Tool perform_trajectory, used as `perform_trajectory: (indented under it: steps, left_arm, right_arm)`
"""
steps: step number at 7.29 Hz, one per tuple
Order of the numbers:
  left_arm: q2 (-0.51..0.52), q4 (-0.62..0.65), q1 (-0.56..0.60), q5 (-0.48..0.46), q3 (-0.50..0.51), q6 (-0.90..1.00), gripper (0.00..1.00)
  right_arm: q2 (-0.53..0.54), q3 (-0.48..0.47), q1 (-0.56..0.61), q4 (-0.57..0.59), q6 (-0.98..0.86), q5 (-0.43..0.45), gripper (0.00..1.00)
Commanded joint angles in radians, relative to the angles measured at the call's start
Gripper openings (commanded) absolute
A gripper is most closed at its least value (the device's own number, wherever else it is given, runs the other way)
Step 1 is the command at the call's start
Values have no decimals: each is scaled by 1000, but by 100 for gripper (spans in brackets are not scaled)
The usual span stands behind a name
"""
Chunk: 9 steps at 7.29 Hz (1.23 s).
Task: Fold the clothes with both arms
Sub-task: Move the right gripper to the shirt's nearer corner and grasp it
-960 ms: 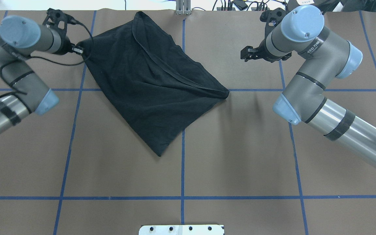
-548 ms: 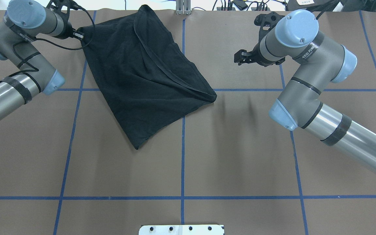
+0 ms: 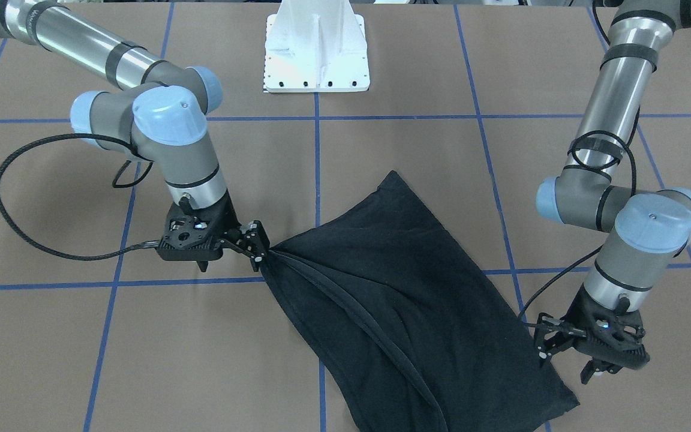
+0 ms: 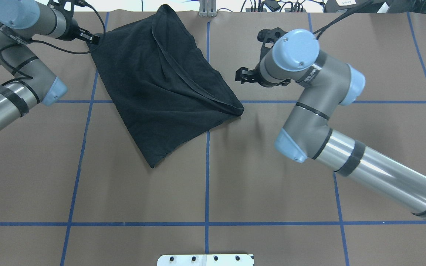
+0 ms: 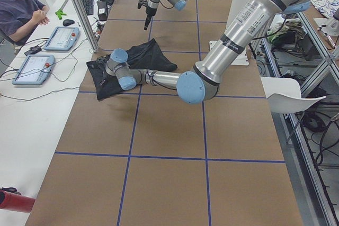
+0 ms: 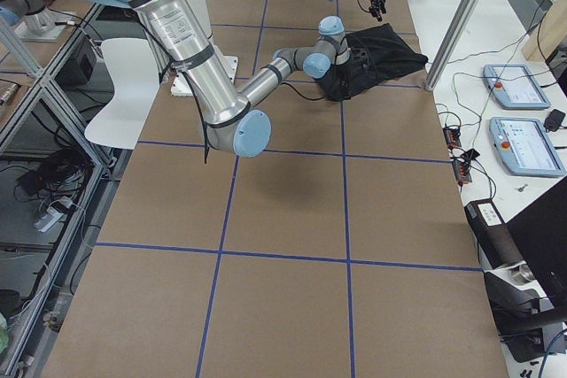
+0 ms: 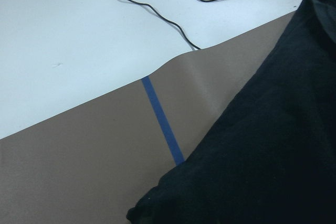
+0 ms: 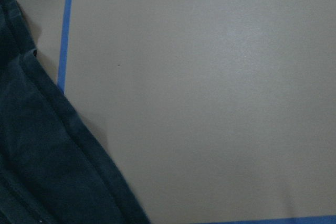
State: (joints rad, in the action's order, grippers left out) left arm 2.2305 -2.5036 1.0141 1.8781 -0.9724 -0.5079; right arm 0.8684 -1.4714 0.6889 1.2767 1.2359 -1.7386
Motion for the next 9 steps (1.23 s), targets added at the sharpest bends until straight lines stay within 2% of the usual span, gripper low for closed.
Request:
perform_trajectory:
  steps: [1,2,4,6,7,9]
  left_arm:
    - [-34,-3,0,23,-49,-11,100]
    - [-34,-3,-2,23,-49,-15,100]
    - [-34,-7,-3,21,-51,-55,100]
    - [-51,-9,-3,21,-61,-58,100]
    - [-57,-9,-3,21,-66,-58,100]
    - [-57,-9,-3,21,-66,-63,100]
  right_arm:
    - [-154,132,-70,1,120,86,100]
    - [-182,160,-90,9,97,106,100]
    - [-178,158,-121,15,-207,166,100]
    - [-149,157,-118,13,-506,169,98]
    - [-147,160,-114,15,-630,171,88]
    - [-118,151,-121,13,-705,175,80]
